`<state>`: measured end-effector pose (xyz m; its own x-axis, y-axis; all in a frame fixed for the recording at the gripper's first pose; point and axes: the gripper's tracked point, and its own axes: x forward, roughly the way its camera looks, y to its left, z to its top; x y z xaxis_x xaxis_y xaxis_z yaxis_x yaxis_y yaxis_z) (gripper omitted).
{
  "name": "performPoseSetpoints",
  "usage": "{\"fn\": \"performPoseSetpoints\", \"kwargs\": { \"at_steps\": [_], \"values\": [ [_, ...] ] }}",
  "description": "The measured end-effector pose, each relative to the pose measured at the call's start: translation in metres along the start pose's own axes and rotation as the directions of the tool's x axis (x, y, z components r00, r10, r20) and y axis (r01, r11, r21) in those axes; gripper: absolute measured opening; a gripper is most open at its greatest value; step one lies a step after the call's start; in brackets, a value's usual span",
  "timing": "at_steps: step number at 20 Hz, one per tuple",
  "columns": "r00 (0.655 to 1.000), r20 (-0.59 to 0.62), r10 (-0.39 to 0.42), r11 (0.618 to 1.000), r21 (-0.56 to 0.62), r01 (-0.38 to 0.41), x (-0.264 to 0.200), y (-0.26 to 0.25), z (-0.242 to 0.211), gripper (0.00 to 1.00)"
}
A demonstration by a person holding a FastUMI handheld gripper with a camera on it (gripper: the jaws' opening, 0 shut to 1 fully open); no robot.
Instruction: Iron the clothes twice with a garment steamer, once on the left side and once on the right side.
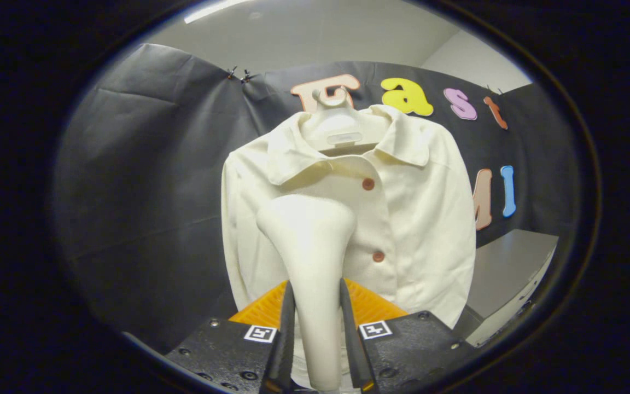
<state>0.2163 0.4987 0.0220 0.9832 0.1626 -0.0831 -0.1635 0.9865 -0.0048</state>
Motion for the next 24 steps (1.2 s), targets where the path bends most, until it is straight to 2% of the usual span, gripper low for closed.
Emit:
{"fn": "performPoseSetpoints", "kwargs": {
  "at_steps": [6, 16, 24],
  "values": [
    [0.999, -0.017, -0.051, 0.997, -0.060, 0.050, 0.012, -0.002, -0.020, 0.41],
    [0.983, -0.153, -0.100, 0.990, -0.117, 0.083, 0.001, -0.031, -0.104, 0.41],
    [0.955, -0.271, -0.122, 0.984, -0.156, 0.082, -0.008, -0.045, -0.179, 0.41]
  ]
}}
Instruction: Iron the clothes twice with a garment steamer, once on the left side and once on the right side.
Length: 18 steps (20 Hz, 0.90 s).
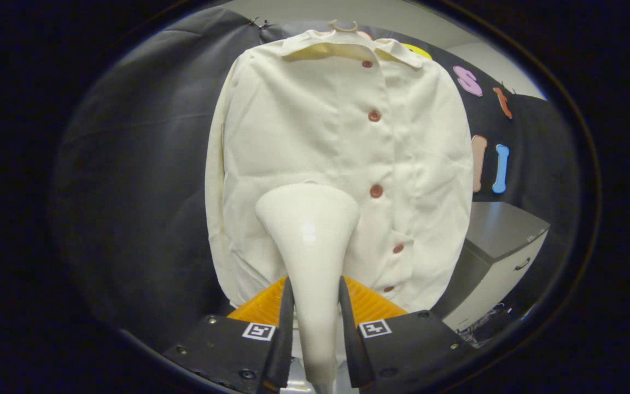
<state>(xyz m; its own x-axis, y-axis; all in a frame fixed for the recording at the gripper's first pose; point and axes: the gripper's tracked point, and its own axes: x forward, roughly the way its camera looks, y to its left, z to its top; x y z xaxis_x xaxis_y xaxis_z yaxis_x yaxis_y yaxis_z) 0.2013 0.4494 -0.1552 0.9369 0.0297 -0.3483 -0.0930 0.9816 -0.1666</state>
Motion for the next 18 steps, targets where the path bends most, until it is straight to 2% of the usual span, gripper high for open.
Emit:
{"fn": "performPoseSetpoints", "kwargs": {
  "at_steps": [13, 18],
  "values": [
    [0.981, -0.193, -0.007, 0.999, -0.041, -0.001, 0.016, 0.002, -0.101, 0.42],
    [0.978, -0.206, 0.037, 0.998, -0.039, -0.046, 0.008, 0.000, -0.109, 0.42]
  ]
}}
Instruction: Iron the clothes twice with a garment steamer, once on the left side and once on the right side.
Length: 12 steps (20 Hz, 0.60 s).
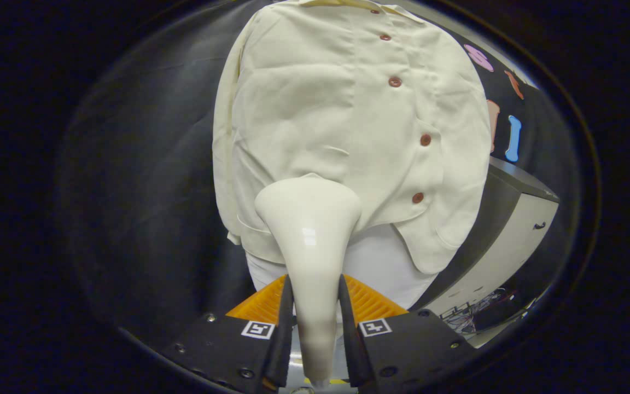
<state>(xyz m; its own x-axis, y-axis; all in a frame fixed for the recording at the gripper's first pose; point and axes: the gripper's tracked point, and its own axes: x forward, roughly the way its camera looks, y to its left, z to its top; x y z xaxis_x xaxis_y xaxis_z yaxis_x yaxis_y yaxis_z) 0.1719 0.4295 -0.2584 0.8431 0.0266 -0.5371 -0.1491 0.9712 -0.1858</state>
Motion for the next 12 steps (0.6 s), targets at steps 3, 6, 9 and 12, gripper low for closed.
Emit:
{"fn": "performPoseSetpoints", "kwargs": {
  "at_steps": [3, 6, 9, 12],
  "values": [
    [0.999, 0.041, 0.034, 0.999, -0.003, -0.033, -0.023, -0.007, 0.012, 0.42],
    [0.994, 0.087, 0.066, 0.998, -0.008, -0.066, -0.054, -0.021, 0.030, 0.42],
    [0.987, 0.137, 0.082, 0.997, 0.003, -0.083, -0.085, -0.045, 0.054, 0.41],
    [0.976, 0.194, 0.095, 0.995, -0.002, -0.097, -0.110, -0.072, 0.083, 0.41]
  ]
}}
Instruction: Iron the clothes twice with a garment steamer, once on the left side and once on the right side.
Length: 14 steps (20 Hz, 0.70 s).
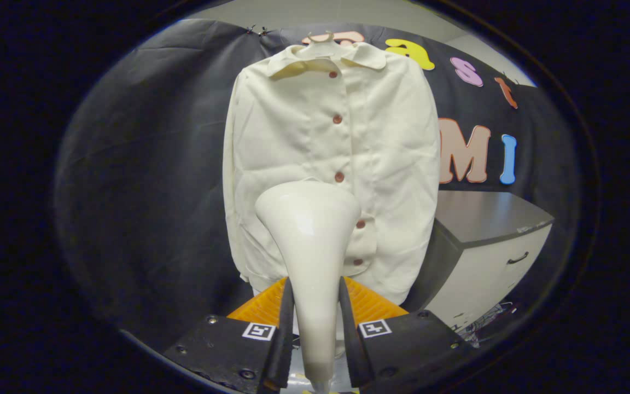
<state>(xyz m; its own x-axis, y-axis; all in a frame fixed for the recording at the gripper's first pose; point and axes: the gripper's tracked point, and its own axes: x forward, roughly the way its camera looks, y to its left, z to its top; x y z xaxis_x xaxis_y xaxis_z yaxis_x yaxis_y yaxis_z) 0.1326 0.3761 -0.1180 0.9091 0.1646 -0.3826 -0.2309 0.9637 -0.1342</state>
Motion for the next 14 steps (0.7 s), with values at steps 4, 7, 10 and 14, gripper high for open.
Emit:
{"fn": "performPoseSetpoints", "kwargs": {
  "at_steps": [4, 7, 10, 14],
  "values": [
    [0.997, 0.079, 0.003, 1.000, 0.000, -0.003, -0.024, -0.034, 0.051, 0.41],
    [0.992, 0.123, 0.012, 1.000, 0.008, -0.013, -0.038, -0.055, 0.091, 0.41],
    [0.984, 0.177, 0.009, 1.000, 0.013, -0.012, -0.040, -0.066, 0.135, 0.41],
    [0.978, 0.208, -0.010, 0.998, 0.057, -0.002, -0.026, -0.081, 0.178, 0.41]
  ]
}}
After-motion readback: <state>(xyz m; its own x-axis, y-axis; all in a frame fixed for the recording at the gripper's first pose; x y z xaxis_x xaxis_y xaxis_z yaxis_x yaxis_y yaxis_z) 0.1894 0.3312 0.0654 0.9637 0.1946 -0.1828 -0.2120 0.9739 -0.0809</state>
